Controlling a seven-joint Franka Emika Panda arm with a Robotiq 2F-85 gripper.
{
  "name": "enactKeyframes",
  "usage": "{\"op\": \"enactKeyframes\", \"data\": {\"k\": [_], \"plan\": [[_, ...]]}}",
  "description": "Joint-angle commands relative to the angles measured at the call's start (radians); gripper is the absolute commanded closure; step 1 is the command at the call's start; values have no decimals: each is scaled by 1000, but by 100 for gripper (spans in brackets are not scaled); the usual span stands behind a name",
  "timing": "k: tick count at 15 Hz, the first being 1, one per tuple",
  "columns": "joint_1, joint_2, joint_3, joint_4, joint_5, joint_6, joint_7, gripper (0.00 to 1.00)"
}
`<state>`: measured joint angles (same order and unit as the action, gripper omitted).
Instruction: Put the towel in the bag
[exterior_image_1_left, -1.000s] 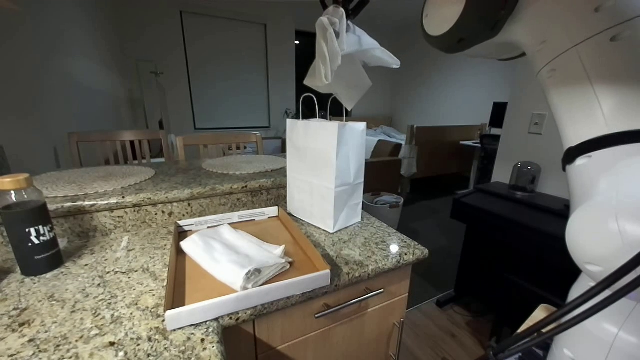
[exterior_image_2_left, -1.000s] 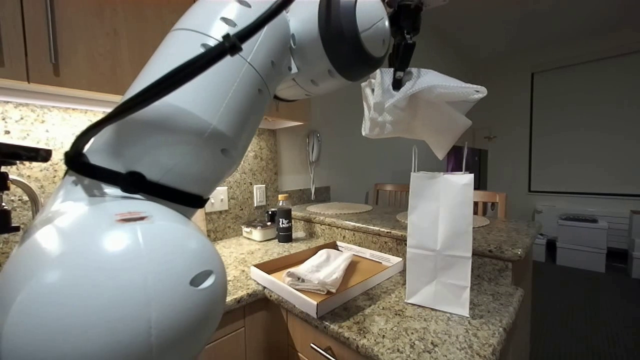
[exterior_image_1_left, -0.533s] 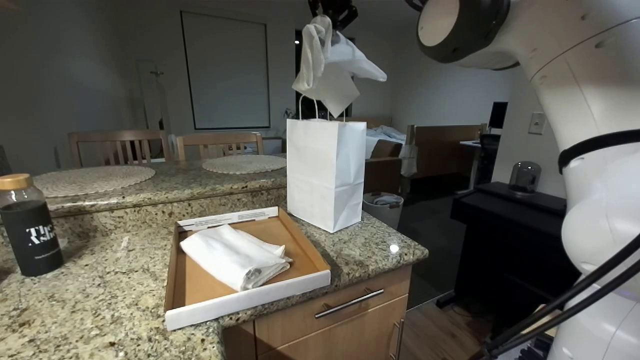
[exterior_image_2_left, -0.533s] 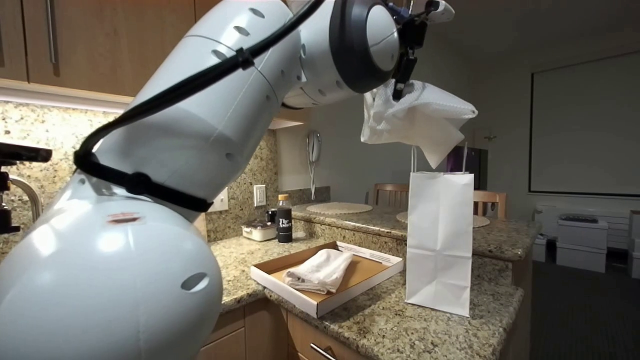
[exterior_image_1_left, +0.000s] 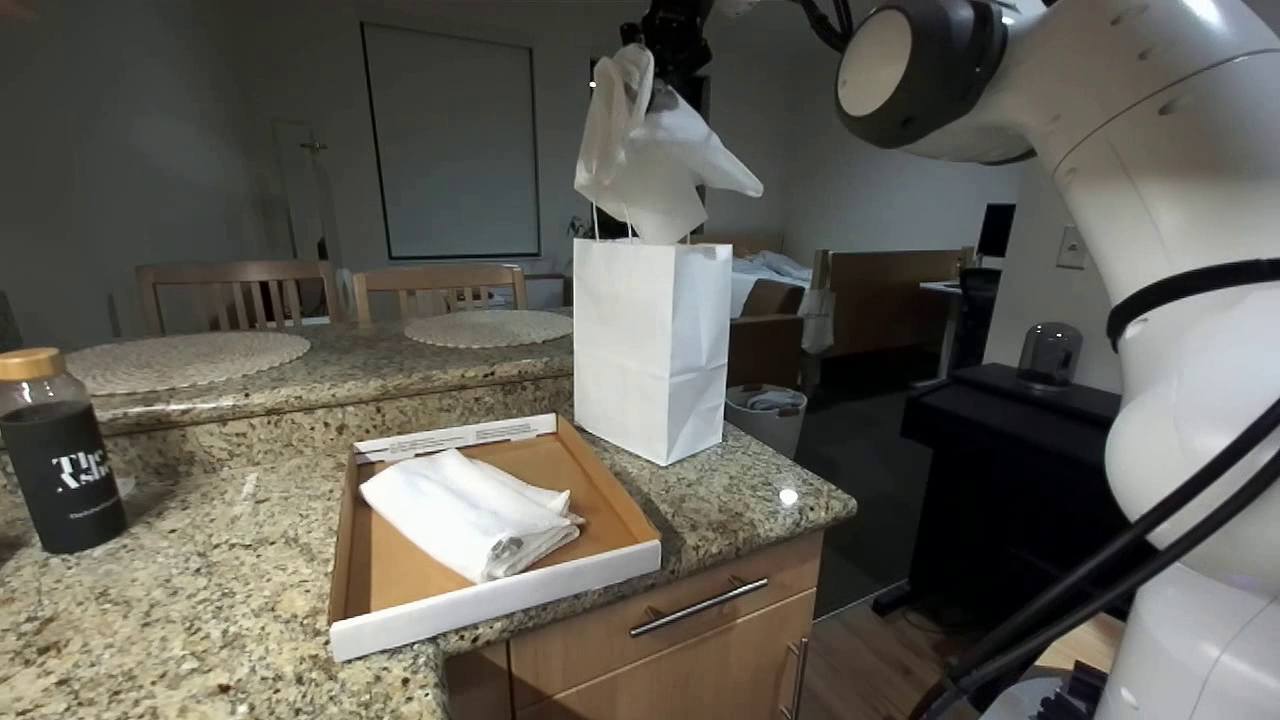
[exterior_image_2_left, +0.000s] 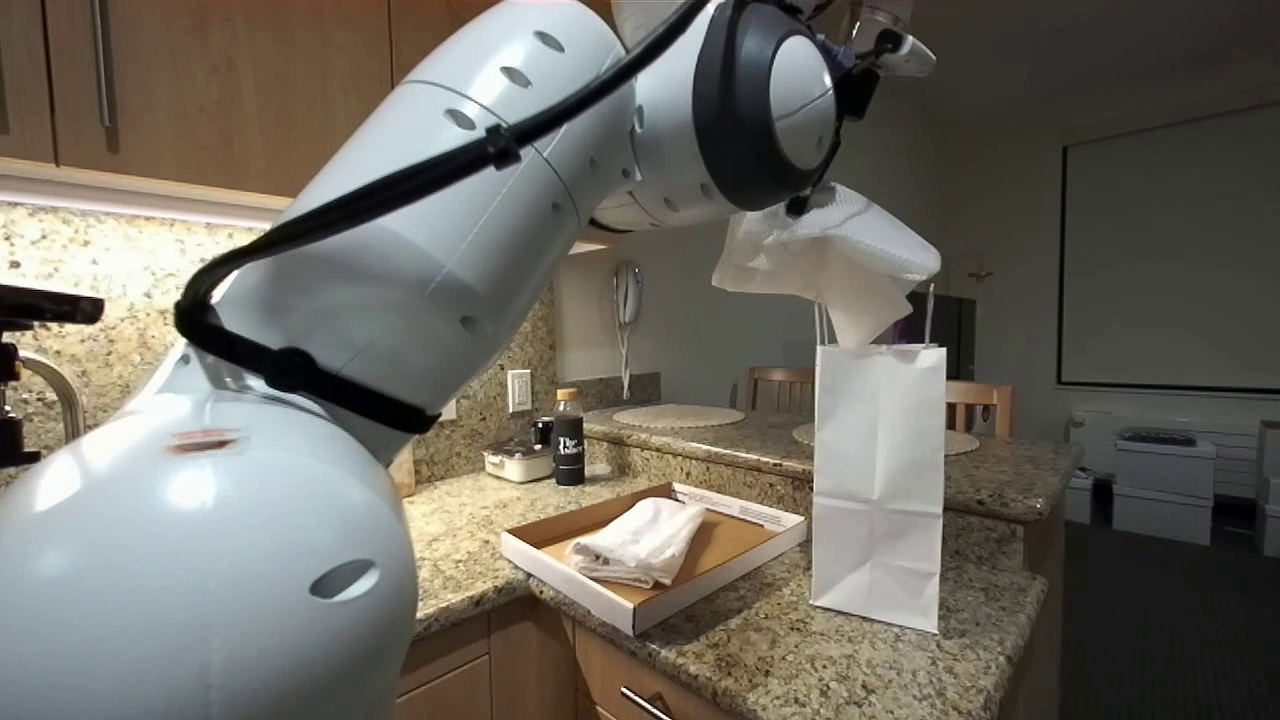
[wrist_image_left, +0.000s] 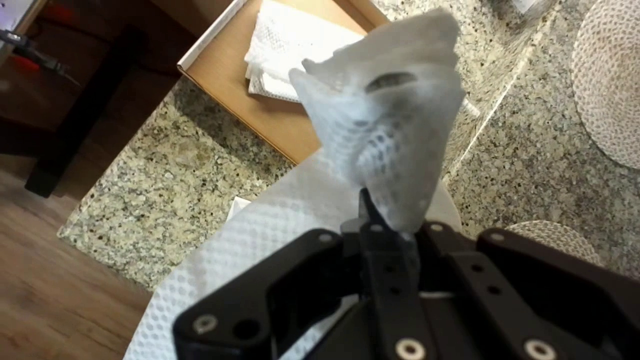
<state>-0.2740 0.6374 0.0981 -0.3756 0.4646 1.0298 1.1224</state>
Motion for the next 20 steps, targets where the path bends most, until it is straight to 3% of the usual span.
{"op": "enactKeyframes", "data": {"k": [1, 10, 16, 19, 20], "plan": [[-21, 12, 28, -24, 44, 18, 137, 93], [-54, 37, 77, -23, 105, -23, 402, 93], [-87, 47, 117, -19, 200, 19, 441, 93], [-79, 49, 99, -11, 197, 73, 447, 93], [-71, 48, 89, -10, 165, 36, 389, 93]]}}
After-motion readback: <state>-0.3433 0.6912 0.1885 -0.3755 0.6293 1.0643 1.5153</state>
